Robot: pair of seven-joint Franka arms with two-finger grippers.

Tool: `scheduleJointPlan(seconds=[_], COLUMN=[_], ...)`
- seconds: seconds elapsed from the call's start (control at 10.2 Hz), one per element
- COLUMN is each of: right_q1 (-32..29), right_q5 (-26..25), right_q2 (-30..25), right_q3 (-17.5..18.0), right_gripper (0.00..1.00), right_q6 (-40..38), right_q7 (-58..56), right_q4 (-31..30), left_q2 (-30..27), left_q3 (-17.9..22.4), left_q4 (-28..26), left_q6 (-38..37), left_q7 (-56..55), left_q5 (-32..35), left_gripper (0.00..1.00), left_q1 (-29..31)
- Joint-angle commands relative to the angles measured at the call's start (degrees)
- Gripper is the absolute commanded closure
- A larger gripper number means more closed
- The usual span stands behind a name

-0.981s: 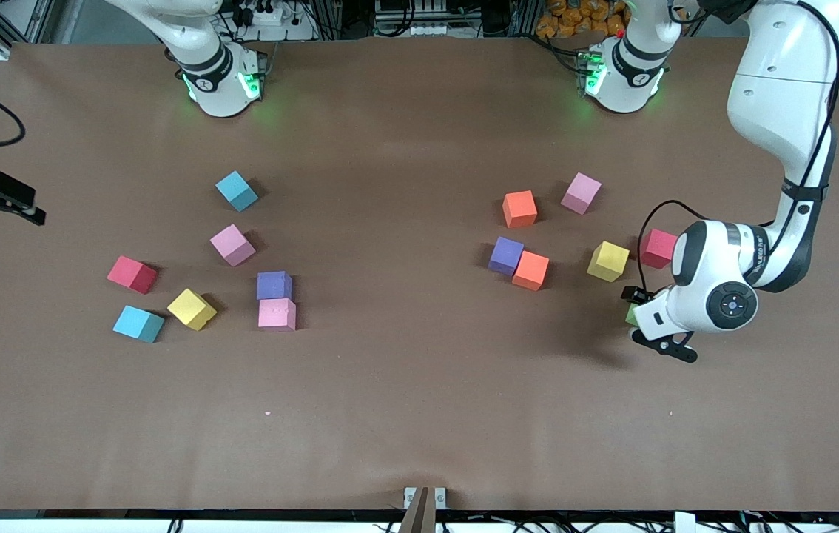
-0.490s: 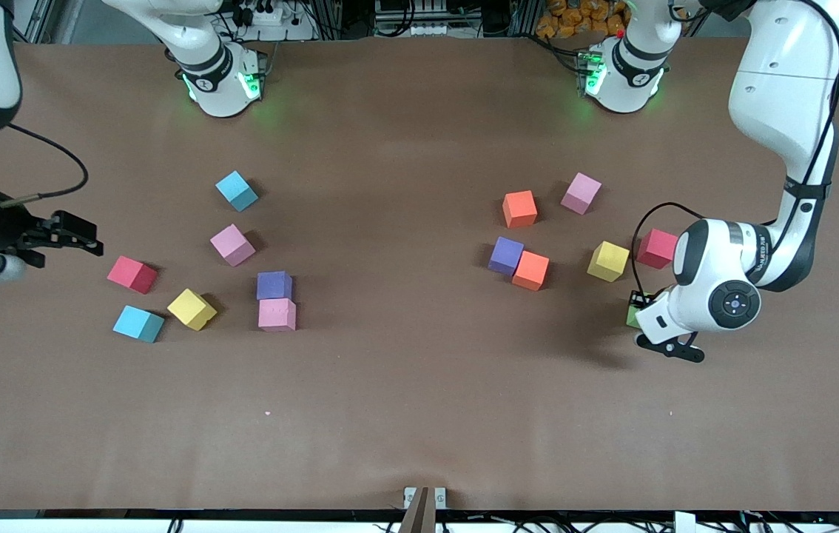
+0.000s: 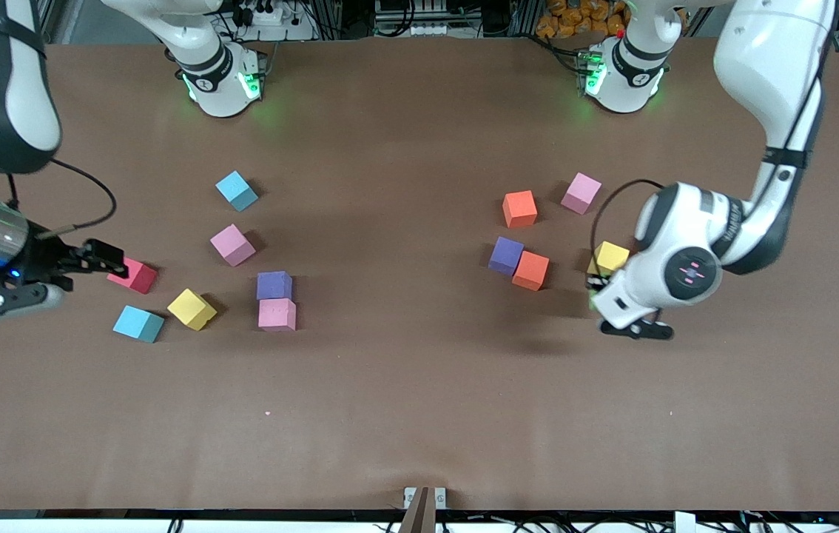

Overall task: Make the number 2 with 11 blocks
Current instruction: 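Grasp the green block with the left gripper while the right gripper reaches yellow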

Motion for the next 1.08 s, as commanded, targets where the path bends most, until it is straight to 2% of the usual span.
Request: scheduleJointPlan(seconds=[0.0, 0.1, 0.2, 0.29, 0.49, 0.69, 0.88, 0.98], right_q1=[1.73, 2.43, 2.7, 2.62, 1.57, 0.6, 0.68, 0.25], right_q5=[-0.29, -0.29, -0.29, -0.38, -0.9, -0.91, -1.08, -1.08], right_q2=[4.33, 6.26, 7.75, 9.25, 11.62, 12.34, 14.7, 15.32], right_q3=[-0.07, -0.07, -0.07, -0.07, -0.25, -0.34, -0.34, -0.34], right_gripper=[0.0, 0.0, 0.0, 0.0, 0.0, 0.0, 0.0, 0.0], right_q6=[3.45, 6.68, 10.2, 13.37, 14.54, 14.71, 18.56, 21.19], right_q7=[0.3, 0.3, 0.12, -0.05, -5.81, -13.1, -21.89, -26.03], right_q4=[0.8, 0.45, -0.42, -1.73, -2.36, -3.41, -4.64, -6.82], left_q2=[-1.24, -0.54, 0.34, 0.61, 1.66, 3.76, 6.66, 7.98], left_q3=[-7.25, -10.42, -11.84, -12.12, -12.21, -12.12, -11.77, -11.85], left_q4=[-1.34, -1.51, -1.69, -1.86, -1.43, -1.6, -1.69, -1.6], left_q6=[-2.55, -2.64, -2.64, -2.55, -1.33, 4.62, 12.35, 14.82], left_q7=[-12.27, -19.12, -25.45, -31.6, -41.99, -50.96, -53.99, -54.08], left_q5=[-2.1, -2.11, -2.11, -2.19, -6.21, -6.5, -5.37, -1.53], left_gripper=[0.73, 0.73, 0.73, 0.73, 0.73, 0.73, 0.76, 0.78], left_q1=[-0.01, -1.32, -4.38, -9.11, -18.07, -26.07, -32.94, -34.97])
